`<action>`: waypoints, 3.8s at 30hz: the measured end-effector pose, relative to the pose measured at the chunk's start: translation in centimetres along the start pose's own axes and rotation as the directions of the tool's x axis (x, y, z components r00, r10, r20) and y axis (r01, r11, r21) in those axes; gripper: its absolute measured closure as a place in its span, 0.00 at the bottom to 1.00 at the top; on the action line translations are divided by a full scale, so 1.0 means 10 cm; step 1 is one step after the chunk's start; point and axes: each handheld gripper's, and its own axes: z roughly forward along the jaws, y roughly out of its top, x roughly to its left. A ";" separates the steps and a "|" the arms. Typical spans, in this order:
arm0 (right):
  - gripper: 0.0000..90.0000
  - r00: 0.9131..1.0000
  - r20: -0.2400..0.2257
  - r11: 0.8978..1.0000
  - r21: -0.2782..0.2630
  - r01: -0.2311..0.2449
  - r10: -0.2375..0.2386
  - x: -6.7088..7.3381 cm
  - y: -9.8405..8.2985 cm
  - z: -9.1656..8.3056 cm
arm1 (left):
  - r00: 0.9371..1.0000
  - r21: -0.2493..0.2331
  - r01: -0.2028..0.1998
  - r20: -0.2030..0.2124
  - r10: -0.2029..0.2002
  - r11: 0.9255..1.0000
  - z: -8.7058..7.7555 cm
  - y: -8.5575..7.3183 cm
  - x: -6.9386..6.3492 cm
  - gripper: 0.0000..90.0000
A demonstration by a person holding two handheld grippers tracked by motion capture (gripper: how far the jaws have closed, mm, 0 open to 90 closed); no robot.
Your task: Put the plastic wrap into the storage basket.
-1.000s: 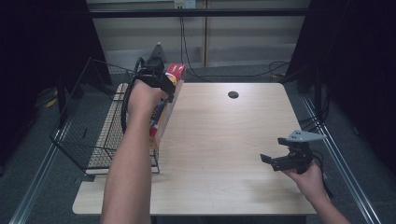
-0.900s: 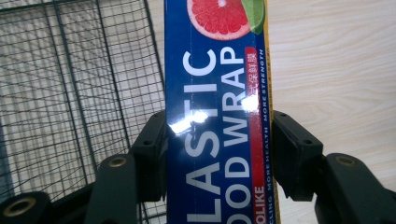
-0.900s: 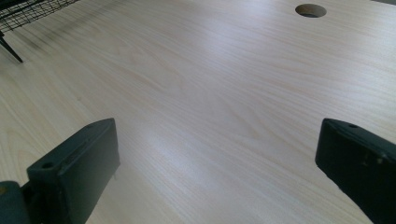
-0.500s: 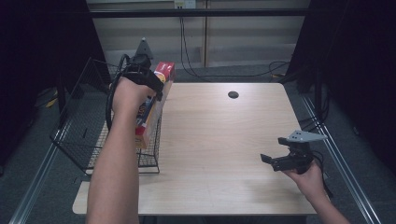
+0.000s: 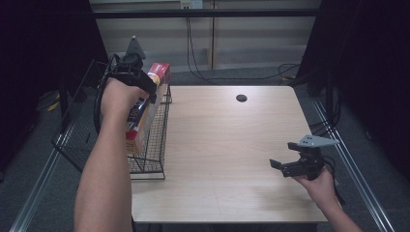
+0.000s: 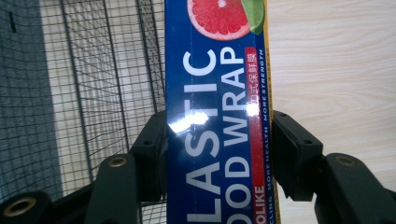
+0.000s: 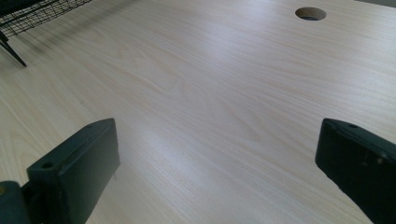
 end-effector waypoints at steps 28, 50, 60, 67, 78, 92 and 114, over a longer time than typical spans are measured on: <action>0.00 1.000 0.004 1.000 -0.004 0.004 -0.004 0.01 0.00 -0.01 | 0.998 -0.022 0.062 -0.032 -0.063 0.998 -0.25 -0.12 0.35 0.50; 0.00 1.000 -0.002 1.000 -0.004 0.004 -0.004 0.01 0.01 -0.01 | 0.992 -0.042 0.109 -0.055 -0.111 0.993 -0.40 -0.18 0.53 0.50; 0.00 1.000 -0.004 1.000 -0.008 0.005 -0.005 0.01 0.01 -0.01 | 0.991 -0.041 0.113 -0.069 -0.116 0.993 -0.40 -0.20 0.63 0.50; 0.00 1.000 -0.005 1.000 -0.006 0.008 -0.008 0.01 0.01 -0.01 | 0.987 -0.038 0.141 -0.073 -0.144 0.989 -0.34 -0.23 0.75 0.50; 0.00 1.000 -0.005 1.000 -0.008 0.003 -0.003 0.01 0.01 -0.01 | 0.982 -0.034 0.162 -0.094 -0.165 0.986 -0.21 -0.26 0.88 0.50; 0.00 1.000 -0.009 1.000 -0.005 0.006 -0.006 0.02 0.01 0.00 | 0.978 -0.025 0.187 -0.088 -0.188 0.982 -0.09 -0.30 0.97 0.50; 0.00 1.000 -0.010 1.000 -0.007 0.011 -0.011 0.02 0.01 0.00 | 0.973 -0.004 0.203 -0.113 -0.202 0.979 0.05 -0.34 1.04 0.50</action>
